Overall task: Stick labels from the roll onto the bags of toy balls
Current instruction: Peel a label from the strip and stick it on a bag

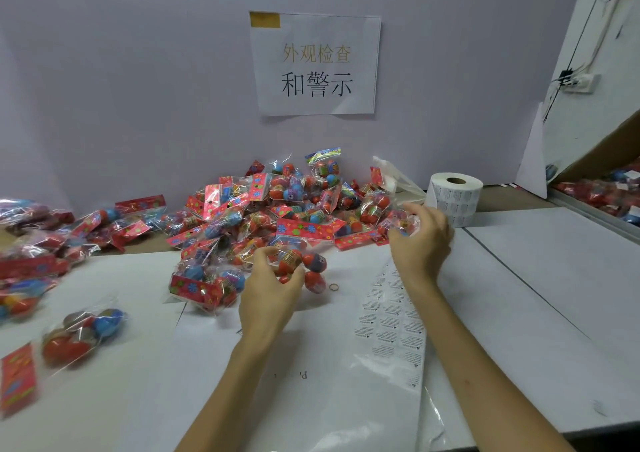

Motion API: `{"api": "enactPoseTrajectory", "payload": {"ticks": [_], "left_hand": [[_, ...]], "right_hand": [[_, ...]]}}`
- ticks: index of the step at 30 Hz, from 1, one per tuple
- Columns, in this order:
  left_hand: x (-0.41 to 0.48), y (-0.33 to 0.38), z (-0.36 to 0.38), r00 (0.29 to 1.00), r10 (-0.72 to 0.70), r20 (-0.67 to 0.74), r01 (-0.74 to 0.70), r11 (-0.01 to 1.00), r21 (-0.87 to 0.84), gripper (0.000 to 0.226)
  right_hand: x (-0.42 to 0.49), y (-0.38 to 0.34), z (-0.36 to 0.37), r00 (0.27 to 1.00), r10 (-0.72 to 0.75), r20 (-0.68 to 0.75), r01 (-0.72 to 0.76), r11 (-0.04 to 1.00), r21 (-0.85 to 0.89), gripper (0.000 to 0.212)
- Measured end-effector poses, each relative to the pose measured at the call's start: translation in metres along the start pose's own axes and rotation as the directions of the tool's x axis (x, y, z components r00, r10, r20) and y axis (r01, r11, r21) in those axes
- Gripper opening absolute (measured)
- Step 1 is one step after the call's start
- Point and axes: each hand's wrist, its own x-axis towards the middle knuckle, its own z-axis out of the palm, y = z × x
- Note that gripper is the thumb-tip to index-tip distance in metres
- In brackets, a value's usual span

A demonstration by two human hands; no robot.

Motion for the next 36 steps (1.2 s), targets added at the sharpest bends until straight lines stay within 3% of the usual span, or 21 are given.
{"api": "enactPoseTrajectory", "payload": {"ticks": [2,6,9,11,14,17,19,22,26,28,31,33,36], "left_hand": [[0.001,0.0,0.0,0.999,0.023,-0.035,-0.021,0.997,0.073,0.055],[-0.001,0.003,0.0,0.987,0.12,-0.102,-0.102,0.98,0.174,0.067],[-0.001,0.005,0.0,0.966,0.211,-0.152,-0.192,0.973,0.132,0.053],[-0.001,0.008,0.0,0.97,0.217,-0.109,-0.219,0.976,-0.004,0.032],[-0.003,0.01,0.003,0.975,0.221,-0.001,-0.219,0.968,-0.125,0.014],[-0.005,0.008,0.005,0.975,0.207,0.079,-0.19,0.965,-0.181,0.012],[-0.004,0.007,0.006,0.975,0.179,0.132,-0.147,0.964,-0.219,0.012],[-0.003,0.008,0.005,0.954,0.115,0.277,-0.036,0.961,-0.275,0.019],[-0.007,0.012,0.005,0.846,-0.01,0.533,0.19,0.94,-0.284,0.048],[-0.009,0.014,0.002,0.724,-0.062,0.688,0.296,0.927,-0.229,0.061],[-0.011,0.014,-0.003,0.515,-0.041,0.856,0.254,0.961,-0.107,0.05],[-0.011,0.013,-0.003,0.501,-0.049,0.864,0.256,0.962,-0.094,0.04],[-0.008,0.014,-0.003,0.526,-0.06,0.848,0.291,0.95,-0.114,0.031]], "right_hand": [[0.006,0.005,-0.003,0.995,0.095,-0.015,-0.095,0.995,0.001,0.054],[0.013,0.01,-0.007,0.921,0.359,0.152,-0.382,0.91,0.163,0.08],[0.011,0.009,-0.006,0.824,0.502,0.262,-0.555,0.807,0.201,0.073],[0.011,0.01,-0.003,0.774,0.521,0.36,-0.618,0.746,0.249,0.053],[0.009,0.006,-0.004,0.678,0.484,0.553,-0.674,0.71,0.204,0.002],[0.004,0.002,-0.004,0.555,0.422,0.717,-0.68,0.726,0.099,0.011],[0.003,-0.001,-0.005,0.531,0.376,0.759,-0.684,0.719,0.123,0.014],[0.007,-0.002,-0.008,0.502,0.353,0.79,-0.774,0.591,0.228,0.018],[0.012,-0.002,-0.014,0.477,0.305,0.824,-0.843,0.423,0.331,0.021],[0.013,-0.001,-0.014,0.504,0.292,0.813,-0.843,0.37,0.39,0.022],[0.013,-0.002,-0.012,0.532,0.255,0.807,-0.836,0.305,0.455,0.033],[0.013,-0.002,-0.012,0.555,0.207,0.806,-0.823,0.277,0.496,0.046],[0.012,-0.004,-0.013,0.559,0.206,0.803,-0.826,0.222,0.518,0.035]]}}
